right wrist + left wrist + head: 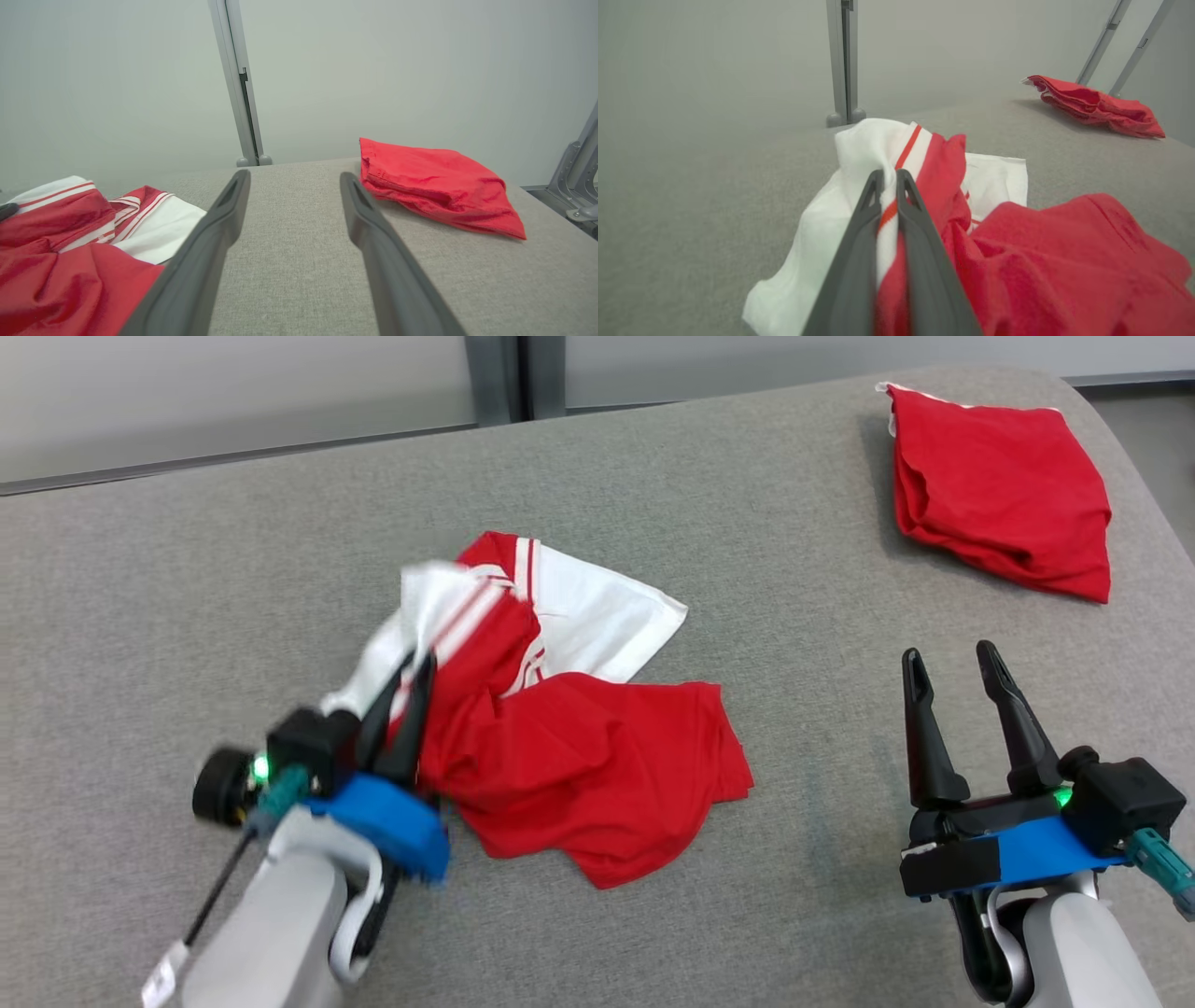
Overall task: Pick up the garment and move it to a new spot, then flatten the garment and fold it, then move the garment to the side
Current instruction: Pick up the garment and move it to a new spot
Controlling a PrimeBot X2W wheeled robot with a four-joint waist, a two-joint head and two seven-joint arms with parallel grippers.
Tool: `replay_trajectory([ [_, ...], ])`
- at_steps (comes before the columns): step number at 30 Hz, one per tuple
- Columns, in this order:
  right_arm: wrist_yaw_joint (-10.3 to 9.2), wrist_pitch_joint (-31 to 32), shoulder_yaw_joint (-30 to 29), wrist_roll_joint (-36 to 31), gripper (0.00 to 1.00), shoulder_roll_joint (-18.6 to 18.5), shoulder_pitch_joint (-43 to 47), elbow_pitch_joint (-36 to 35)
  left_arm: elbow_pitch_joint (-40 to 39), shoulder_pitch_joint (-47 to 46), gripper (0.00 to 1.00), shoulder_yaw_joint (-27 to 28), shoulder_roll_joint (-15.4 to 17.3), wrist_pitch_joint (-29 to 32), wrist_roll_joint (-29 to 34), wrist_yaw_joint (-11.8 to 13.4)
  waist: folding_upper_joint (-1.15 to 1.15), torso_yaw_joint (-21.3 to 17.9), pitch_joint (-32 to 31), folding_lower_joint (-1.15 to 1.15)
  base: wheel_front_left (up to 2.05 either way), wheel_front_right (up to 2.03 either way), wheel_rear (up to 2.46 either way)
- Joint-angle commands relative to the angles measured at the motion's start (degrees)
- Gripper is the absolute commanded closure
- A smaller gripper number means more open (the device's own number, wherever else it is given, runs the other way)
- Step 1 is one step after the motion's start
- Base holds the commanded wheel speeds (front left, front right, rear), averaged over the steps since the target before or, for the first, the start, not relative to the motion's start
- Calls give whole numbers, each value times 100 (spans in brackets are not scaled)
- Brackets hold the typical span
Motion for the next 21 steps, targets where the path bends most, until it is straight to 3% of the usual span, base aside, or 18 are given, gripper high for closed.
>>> replay_trajectory([
  [1,1,-30,-16,-26,0,-10,68,32,78,203,100,2,31,-99,3,32,0,46,-32,0,0,0,0],
  [3,1,-30,-32,-51,0,-11,93,86,164,385,100,-7,36,-159,3,38,0,107,-77,0,0,0,0],
  [4,1,-30,-25,-68,0,-11,97,110,179,430,23,-8,31,-189,45,58,0,136,-103,0,0,0,0],
  [5,1,-30,-10,-70,0,-11,94,130,168,467,0,13,20,-215,60,83,0,156,-128,0,0,0,0],
  [10,1,-30,24,-104,0,-11,155,250,-128,600,0,237,-48,-283,190,156,0,281,-330,0,0,0,0],
  [21,1,-29,-52,-149,0,-14,460,429,-1396,1783,0,1842,1,-284,870,322,0,767,-750,0,0,0,0],
])
